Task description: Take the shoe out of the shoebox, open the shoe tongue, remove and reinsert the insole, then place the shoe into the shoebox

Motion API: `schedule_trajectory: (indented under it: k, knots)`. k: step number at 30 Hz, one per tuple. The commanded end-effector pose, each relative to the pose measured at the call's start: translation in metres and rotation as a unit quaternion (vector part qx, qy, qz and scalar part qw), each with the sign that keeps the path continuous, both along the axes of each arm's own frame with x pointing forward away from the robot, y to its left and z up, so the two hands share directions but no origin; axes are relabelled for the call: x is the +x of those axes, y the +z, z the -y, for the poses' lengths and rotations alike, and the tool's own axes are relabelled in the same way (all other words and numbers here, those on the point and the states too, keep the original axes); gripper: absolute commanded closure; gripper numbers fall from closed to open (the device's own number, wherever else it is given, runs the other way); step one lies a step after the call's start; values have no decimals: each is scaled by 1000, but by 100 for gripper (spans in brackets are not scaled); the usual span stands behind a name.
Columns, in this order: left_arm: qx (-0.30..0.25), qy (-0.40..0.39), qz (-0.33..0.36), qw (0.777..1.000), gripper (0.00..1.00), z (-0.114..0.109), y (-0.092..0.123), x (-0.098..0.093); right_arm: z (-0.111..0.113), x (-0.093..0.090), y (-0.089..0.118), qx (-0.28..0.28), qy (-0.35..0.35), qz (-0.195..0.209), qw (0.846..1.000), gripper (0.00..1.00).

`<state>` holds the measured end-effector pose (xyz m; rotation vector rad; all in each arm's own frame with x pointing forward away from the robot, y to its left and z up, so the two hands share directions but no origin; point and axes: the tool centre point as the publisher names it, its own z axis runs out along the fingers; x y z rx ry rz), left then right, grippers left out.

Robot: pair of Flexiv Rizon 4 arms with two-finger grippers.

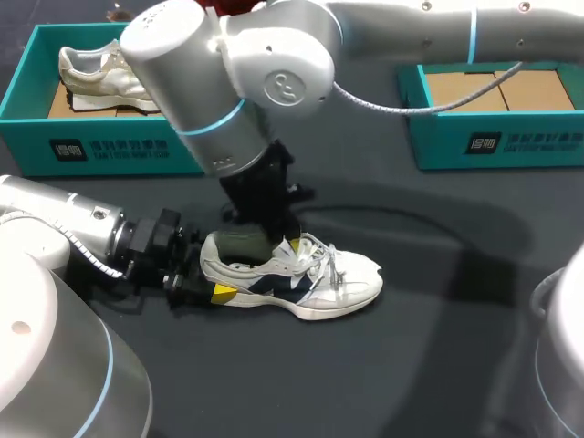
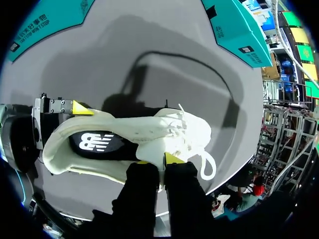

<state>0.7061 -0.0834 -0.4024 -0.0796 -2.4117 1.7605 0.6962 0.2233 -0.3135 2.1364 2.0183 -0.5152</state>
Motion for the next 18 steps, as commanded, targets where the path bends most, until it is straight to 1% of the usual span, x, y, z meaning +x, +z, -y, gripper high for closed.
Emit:
schedule_trajectory:
  k: [1, 3, 4, 5, 6, 7, 8, 18]
  knots:
    - [0, 0, 0, 1000, 100, 0, -3, -1, 21, 4, 4, 46, -19, -15, 999, 100]
    - [0, 0, 0, 1000, 100, 0, -3, -1, 27, 5, 7, 62, -14, -20, 998, 100]
    - [0, 0, 0, 1000, 100, 0, -3, -1, 32, 4, 9, 82, -8, -23, 996, 100]
    - [0, 0, 0, 1000, 100, 0, -3, -1, 38, 4, 10, 111, 12, -18, 994, 100]
    - [0, 0, 0, 1000, 100, 0, -3, -1, 44, 4, 12, 139, 33, -3, 990, 100]
    - [0, 0, 0, 1000, 100, 0, -3, -1, 51, 4, 12, 164, 37, -4, 986, 100]
    - [0, 0, 0, 1000, 100, 0, -3, -1, 56, 4, 12, 180, 51, -14, 982, 100]
    - [0, 0, 0, 1000, 100, 0, -3, -1, 56, 4, 12, 180, 51, -14, 982, 100]
